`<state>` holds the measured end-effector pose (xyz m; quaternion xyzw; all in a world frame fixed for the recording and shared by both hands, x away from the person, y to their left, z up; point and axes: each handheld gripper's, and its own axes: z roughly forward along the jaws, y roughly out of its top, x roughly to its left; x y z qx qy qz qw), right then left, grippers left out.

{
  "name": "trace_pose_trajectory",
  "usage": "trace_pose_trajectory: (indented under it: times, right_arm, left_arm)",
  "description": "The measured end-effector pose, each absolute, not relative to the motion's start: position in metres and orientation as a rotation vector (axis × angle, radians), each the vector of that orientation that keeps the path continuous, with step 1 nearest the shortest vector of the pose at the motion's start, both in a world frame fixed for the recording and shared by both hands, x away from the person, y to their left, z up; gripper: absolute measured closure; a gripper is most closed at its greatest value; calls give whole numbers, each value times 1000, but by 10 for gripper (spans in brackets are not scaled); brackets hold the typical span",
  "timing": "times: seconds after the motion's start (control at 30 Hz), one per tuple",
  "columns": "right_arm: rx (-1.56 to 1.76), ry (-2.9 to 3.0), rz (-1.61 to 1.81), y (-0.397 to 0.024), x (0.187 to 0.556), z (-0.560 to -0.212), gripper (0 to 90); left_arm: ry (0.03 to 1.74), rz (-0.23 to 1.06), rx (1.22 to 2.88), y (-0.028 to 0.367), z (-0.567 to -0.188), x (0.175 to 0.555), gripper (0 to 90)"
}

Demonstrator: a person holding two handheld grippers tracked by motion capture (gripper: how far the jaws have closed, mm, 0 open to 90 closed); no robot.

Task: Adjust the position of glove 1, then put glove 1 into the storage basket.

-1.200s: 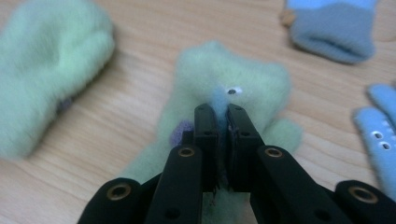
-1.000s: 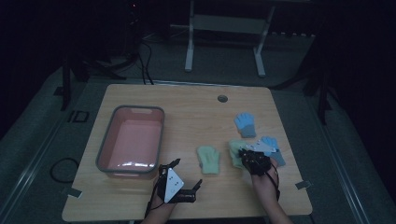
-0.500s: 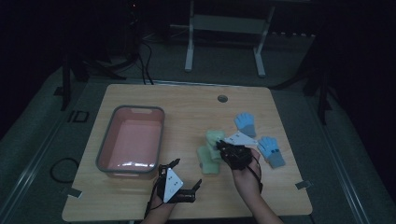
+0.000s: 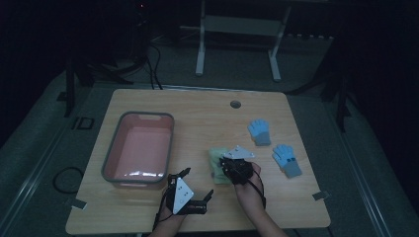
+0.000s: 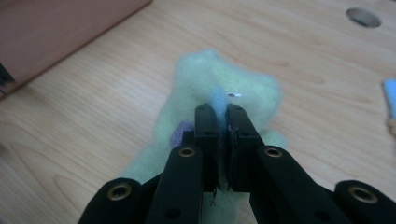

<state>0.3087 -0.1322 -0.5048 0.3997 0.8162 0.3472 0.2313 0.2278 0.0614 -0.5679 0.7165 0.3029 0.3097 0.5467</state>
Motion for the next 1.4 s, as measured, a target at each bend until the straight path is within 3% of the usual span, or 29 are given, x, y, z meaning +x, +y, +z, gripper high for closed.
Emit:
trace_pose_trajectory:
  times: [0.47,0.63,0.77,0.97,1.0,1.03,1.07,1.17,1.27,1.4]
  right_arm:
    - [1119,2307,907,-131,310,-536,839]
    - [1141,2322,955,-136,311,-532,776]
    - [1108,2328,997,-147,312,-522,671]
    - [1050,2349,1103,-168,316,-502,372]
    - [1050,2349,1103,-168,316,-502,372]
    - [1045,2378,1153,-173,317,-499,315]
    - [1051,2401,1216,-180,320,-495,204]
    - [1043,2409,1243,-187,321,-492,132]
    - [1017,2441,1287,-192,323,-491,139]
    - [967,2465,1298,-198,336,-486,148]
  left_arm:
    - [742,727,1685,62,-568,229,1]
    - [724,714,1740,58,-567,231,2]
    - [734,713,1737,58,-567,232,1]
    - [746,624,1763,57,-566,233,1]
    - [746,624,1763,57,-566,233,2]
    - [748,594,1796,56,-565,235,2]
    - [750,591,1801,55,-565,235,2]
    - [740,557,1833,55,-565,236,144]
    - [695,500,1894,53,-564,239,138]
    - [608,526,1944,47,-557,240,156]
